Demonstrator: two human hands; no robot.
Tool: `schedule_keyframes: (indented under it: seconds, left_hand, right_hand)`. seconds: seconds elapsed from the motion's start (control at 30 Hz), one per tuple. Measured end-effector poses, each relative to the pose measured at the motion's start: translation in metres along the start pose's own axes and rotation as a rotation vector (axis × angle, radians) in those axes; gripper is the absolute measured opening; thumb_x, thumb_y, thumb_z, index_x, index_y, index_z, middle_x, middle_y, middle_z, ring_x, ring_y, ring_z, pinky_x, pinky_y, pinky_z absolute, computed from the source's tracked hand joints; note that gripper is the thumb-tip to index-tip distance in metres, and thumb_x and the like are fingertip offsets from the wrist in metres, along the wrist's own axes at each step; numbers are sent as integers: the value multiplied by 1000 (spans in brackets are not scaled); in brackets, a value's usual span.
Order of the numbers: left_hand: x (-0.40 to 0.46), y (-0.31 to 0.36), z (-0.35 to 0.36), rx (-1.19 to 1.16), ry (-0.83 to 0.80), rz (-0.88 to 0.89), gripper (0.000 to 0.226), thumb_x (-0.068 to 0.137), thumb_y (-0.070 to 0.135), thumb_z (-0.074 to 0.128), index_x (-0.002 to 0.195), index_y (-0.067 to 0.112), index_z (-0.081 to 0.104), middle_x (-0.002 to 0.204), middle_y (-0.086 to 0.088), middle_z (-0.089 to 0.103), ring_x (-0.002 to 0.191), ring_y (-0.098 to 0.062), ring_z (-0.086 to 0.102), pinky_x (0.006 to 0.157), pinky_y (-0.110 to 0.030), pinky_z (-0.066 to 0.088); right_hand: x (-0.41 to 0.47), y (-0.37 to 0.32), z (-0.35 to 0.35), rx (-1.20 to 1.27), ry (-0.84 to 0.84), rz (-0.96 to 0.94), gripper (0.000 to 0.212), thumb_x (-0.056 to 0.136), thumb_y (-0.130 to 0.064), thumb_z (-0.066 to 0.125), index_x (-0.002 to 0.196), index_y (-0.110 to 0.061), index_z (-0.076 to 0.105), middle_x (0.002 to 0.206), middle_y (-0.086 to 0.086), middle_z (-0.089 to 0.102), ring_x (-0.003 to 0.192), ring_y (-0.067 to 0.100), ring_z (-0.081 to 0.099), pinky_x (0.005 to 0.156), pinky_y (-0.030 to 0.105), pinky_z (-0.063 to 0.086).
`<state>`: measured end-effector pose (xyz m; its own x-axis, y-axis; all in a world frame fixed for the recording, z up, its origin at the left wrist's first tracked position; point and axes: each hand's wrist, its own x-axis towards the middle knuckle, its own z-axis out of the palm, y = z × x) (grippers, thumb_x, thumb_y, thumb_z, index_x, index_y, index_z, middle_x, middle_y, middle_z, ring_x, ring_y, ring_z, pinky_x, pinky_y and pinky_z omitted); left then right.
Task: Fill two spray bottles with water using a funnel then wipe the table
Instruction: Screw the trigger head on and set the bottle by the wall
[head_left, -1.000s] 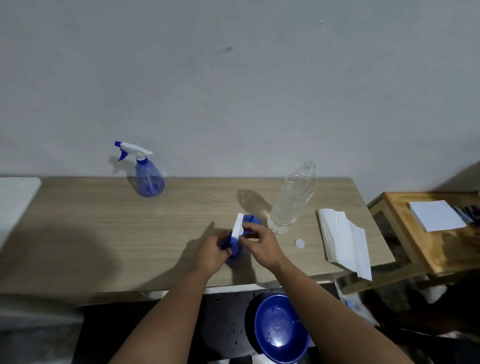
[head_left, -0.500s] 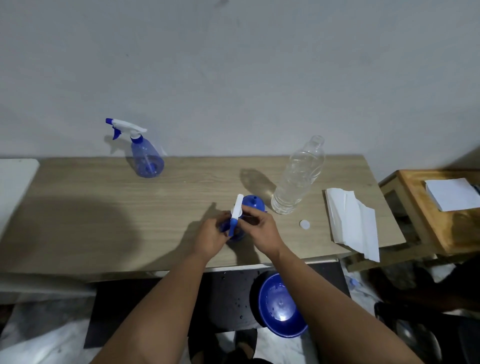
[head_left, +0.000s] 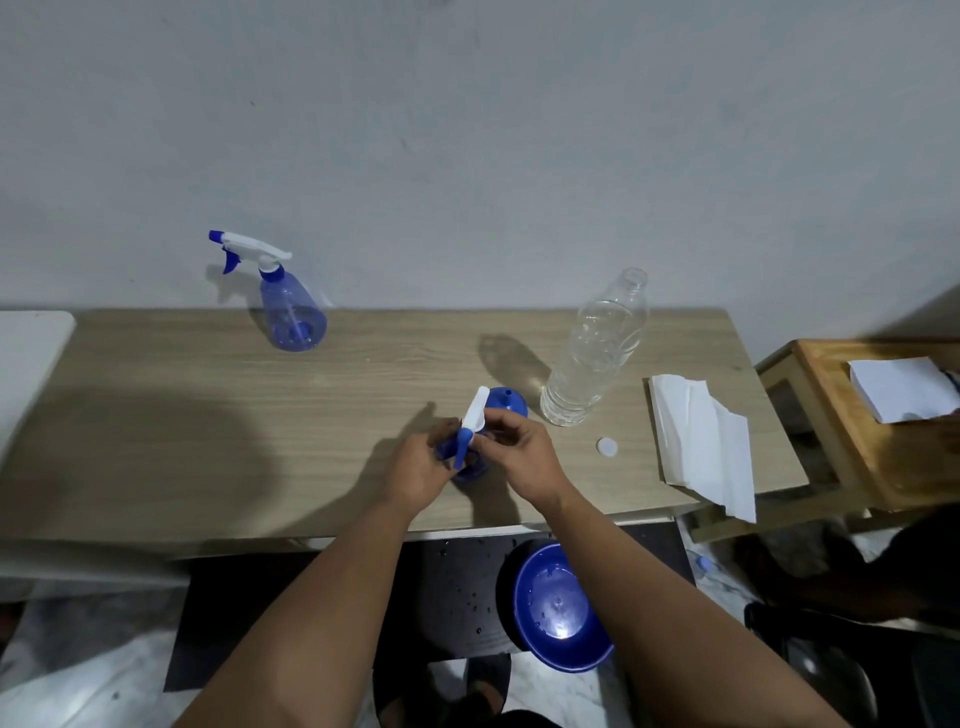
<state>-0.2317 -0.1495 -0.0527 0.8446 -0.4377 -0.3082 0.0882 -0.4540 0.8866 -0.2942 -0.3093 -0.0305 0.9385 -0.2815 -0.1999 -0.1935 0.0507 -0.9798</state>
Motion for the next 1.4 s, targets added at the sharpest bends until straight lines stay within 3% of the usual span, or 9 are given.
schedule_keyframes:
  seconds: [0.2, 0.33, 0.5, 0.63, 0.77, 0.9, 1.03, 1.27, 1.4]
  left_hand:
    - [-4, 5, 1, -24, 9, 48, 37, 83, -2, 74, 103, 29, 71, 82, 31, 72, 76, 11, 64, 72, -9, 46]
    - [-4, 10, 0, -46, -2, 61, 34, 85, -3, 73, 108, 23, 73, 87, 20, 74, 80, 8, 65, 75, -11, 49]
    - [3, 0, 1, 12, 52, 10, 46, 77, 10, 79, 81, 55, 69, 72, 11, 73, 67, -13, 67, 69, -32, 53]
    - [3, 2, 1, 72, 34, -5, 37, 79, 5, 78, 67, 35, 60, 49, 17, 59, 46, 1, 50, 57, -21, 41]
    - [-1, 6, -2, 58, 34, 37, 23, 79, 9, 76, 87, 30, 71, 69, 9, 71, 67, -15, 65, 64, -24, 48]
    - [-3, 7, -4, 59, 1, 107, 41, 82, 4, 65, 99, 41, 73, 87, 26, 74, 81, 6, 66, 76, -15, 50]
    - [0, 9, -3, 69, 24, 37, 36, 80, -1, 74, 95, 31, 70, 65, 27, 67, 60, 9, 59, 61, -8, 43]
    - [6, -1, 0, 163, 48, -80, 39, 73, 43, 81, 91, 9, 73, 76, -5, 71, 68, -24, 64, 66, -36, 51]
    - [1, 6, -2, 72, 36, -16, 24, 70, 26, 68, 81, 48, 71, 78, 2, 74, 72, -22, 66, 74, -40, 55]
  right_hand:
    - [0, 0, -2, 19, 0, 28, 32, 87, 8, 78, 117, 1, 75, 109, 18, 79, 98, 22, 74, 93, 34, 59]
    - [1, -6, -6, 4, -52, 65, 35, 89, 12, 73, 123, 5, 72, 99, 11, 77, 86, 14, 73, 85, 28, 59]
    - [5, -9, 1, -1, 15, 57, 33, 88, 3, 80, 119, -3, 75, 97, 17, 77, 87, 20, 72, 83, 37, 60]
    - [1, -8, 3, -39, 30, 41, 24, 87, 5, 80, 110, -2, 73, 84, -6, 75, 79, 8, 70, 78, 28, 57]
    - [-2, -13, 2, -80, -8, 15, 30, 83, 3, 82, 109, -9, 72, 98, -1, 79, 94, 16, 75, 88, 32, 60]
    - [-2, -15, 5, -204, 11, -46, 34, 83, -5, 77, 114, -18, 77, 109, -3, 80, 108, 14, 74, 100, 28, 56]
    - [-1, -19, 5, -193, 68, -54, 25, 87, -10, 80, 111, -17, 81, 104, -2, 81, 103, 17, 76, 97, 38, 59]
    - [-2, -17, 14, -262, 75, -31, 25, 89, -16, 79, 113, -21, 80, 99, -6, 81, 93, 18, 76, 92, 46, 61]
    - [-3, -17, 9, -249, 37, -23, 25, 92, -12, 75, 116, -18, 78, 101, 0, 80, 95, 23, 77, 93, 45, 61]
